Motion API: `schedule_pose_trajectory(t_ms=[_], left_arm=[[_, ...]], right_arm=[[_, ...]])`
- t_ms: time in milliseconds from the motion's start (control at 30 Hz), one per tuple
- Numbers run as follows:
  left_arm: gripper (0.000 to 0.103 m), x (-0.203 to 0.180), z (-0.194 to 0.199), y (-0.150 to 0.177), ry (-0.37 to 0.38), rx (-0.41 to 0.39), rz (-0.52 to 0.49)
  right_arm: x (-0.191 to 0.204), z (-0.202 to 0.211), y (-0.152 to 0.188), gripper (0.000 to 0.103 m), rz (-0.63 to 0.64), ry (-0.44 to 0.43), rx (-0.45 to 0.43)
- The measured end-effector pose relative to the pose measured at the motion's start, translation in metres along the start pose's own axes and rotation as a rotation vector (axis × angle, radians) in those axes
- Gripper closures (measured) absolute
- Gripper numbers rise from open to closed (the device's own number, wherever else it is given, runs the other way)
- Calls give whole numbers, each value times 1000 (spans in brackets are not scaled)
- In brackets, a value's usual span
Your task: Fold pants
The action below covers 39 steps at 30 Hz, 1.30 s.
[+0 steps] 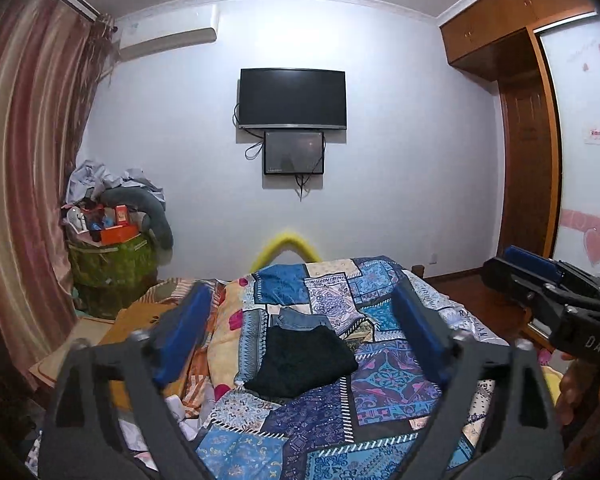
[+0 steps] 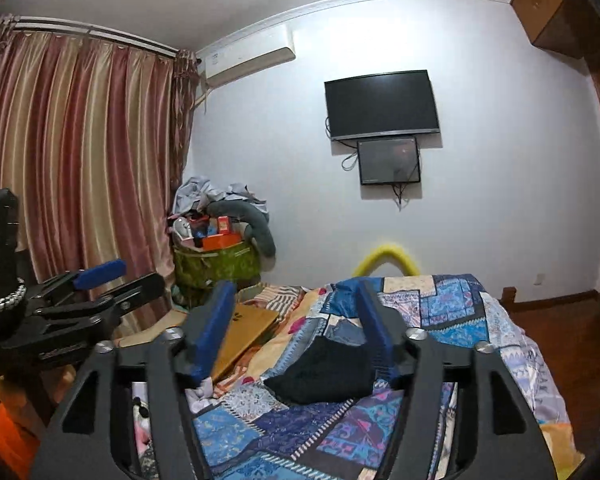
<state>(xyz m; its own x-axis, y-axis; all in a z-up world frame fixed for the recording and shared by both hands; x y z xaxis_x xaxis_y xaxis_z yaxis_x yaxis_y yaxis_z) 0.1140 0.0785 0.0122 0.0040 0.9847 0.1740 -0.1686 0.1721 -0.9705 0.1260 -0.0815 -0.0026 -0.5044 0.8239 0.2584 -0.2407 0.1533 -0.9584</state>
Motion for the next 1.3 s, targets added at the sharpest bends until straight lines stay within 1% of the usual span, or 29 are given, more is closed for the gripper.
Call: schedule_pose_trajectory(t_ms=[33,100,133,167,200,233,400,767,1033,1300], left_arm=[[3,-1,1,1,0,-1,0],[1,-1,4,2,-2,-3,3],[0,-2,5,2,-1,-3,4],[0,-2,6,2,1,-4,6],[0,-2,6,2,3,-5,7],[0,-3,9,2,2,-6,5],[0,-5,14,4,0,-13,4],[0,-2,11,6,5,-15,12],[0,-1,7,11,12,-6,11],[0,-3,2,15,24,11,12]], right_arm=[[-2,-1,0,30,-7,8,0],[-2,4,-1,16,-13,30,-12],[-3,7,-1,14,-11,45,-22],[-2,10,-2,9,-7,54,-31],[-2,11,-3,2,-2,61,-37],[-1,14,-3,0,1,69,-44],[1,21,1,0,15,80,-56],[0,29,5,0,31,89,-55],[1,31,4,0,40,103,-57],[-1,31,6,0,28,108,-40]])
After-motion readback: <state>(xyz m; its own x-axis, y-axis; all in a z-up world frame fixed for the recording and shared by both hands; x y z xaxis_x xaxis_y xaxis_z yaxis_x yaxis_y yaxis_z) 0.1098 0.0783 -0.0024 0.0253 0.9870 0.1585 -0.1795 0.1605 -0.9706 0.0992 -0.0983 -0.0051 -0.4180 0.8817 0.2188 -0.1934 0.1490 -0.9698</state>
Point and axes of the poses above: each gripper's, at about its wrist camera, not at the fingertips, and z roughly against the way its jaws point, x to its left, y to its underside, the point moved 5 cm from there along -z, roughly the way its jaws point, and after that the axes turned 10 degrees about -z, right-handed, at the moved point
